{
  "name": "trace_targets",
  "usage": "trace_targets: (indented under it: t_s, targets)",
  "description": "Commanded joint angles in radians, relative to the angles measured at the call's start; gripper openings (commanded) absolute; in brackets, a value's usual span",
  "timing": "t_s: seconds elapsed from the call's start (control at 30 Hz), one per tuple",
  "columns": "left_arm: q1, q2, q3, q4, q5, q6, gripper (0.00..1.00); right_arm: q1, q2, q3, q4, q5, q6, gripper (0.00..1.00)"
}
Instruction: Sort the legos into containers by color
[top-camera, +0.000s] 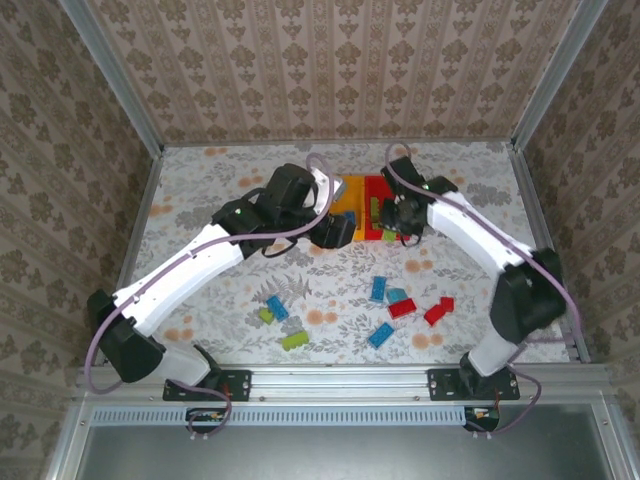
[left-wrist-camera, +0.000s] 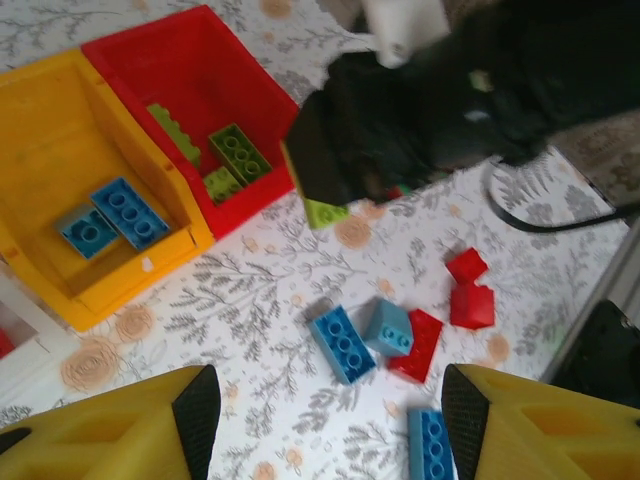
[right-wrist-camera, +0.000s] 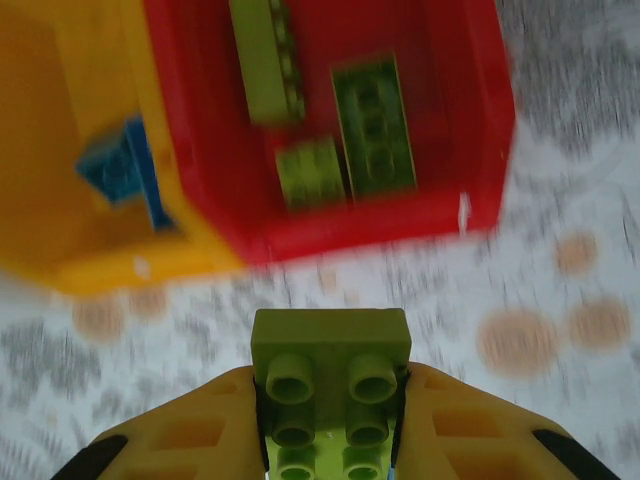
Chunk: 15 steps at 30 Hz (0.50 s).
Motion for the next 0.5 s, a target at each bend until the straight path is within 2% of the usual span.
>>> trace_targets:
  t_s: [0.0,0.2,0.33,0.47]
  targets:
    - [0.019,0.044,0.042,0.031,-0.018,-0.019,0.64,-0.045,0.147,0.161,0.041,0.060,-0.112,0.29]
    - [0.023,0.091,0.068,0.049,-0.006,-0.017,0.64,-0.097,0.401,0.447,-0.029,0.047,-0.123,0.29]
    - [0.023,0.102,0.061,0.056,0.004,-0.014,0.64,-0.099,0.468,0.480,-0.027,0.031,-0.105,0.32]
    - [0.020,0.119,0.054,0.059,0.032,-0.013,0.64,-0.101,0.480,0.452,-0.001,0.035,-0.095,0.40]
